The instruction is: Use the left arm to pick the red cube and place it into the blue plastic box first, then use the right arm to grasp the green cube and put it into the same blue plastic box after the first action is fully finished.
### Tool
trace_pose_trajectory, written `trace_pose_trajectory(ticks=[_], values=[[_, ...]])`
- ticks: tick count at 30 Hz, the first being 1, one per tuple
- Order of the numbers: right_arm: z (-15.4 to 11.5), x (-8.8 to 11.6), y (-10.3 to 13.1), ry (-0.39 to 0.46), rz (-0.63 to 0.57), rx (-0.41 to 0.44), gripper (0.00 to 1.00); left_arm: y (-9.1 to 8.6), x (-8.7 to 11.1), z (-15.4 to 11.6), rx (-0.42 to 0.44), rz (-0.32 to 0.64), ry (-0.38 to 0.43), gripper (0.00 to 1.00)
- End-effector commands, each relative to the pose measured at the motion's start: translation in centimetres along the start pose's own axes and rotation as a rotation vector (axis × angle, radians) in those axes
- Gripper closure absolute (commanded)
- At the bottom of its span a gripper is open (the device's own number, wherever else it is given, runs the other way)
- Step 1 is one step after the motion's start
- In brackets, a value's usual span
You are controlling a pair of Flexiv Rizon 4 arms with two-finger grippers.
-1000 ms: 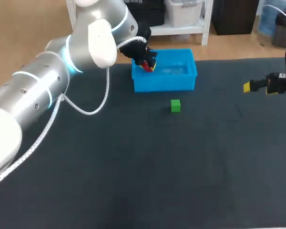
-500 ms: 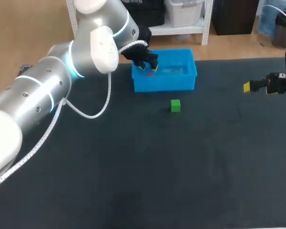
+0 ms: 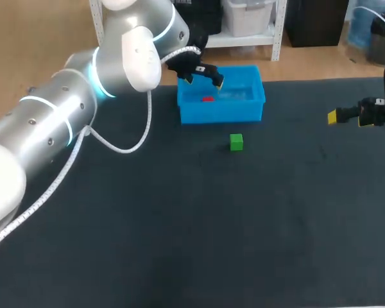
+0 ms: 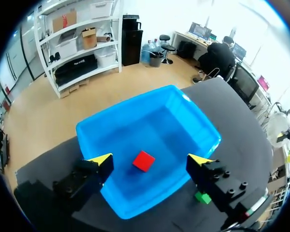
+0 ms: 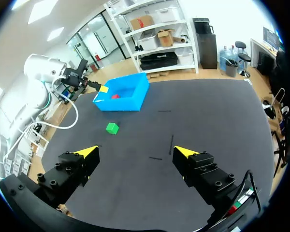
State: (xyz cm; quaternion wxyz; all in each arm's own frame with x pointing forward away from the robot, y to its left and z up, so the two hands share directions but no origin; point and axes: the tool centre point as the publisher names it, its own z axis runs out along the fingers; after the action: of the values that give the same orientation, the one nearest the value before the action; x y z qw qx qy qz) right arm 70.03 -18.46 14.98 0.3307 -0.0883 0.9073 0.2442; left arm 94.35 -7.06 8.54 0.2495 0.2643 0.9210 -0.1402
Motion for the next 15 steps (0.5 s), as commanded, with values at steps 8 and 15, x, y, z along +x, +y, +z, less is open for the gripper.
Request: trace_pose_trajectory(ticks=[8,15], values=[[0.0,0.0,0.0,0.001,-0.001,0.0,0.0,-1.8,-1.1,-6.8,0.003,0.052,0.079,0.0],[0.0,0.0,0.0,0.001,-0.001,0.0,0.0,-2.6,1.7,-10.5,0.012,0.053,0.013,0.0]])
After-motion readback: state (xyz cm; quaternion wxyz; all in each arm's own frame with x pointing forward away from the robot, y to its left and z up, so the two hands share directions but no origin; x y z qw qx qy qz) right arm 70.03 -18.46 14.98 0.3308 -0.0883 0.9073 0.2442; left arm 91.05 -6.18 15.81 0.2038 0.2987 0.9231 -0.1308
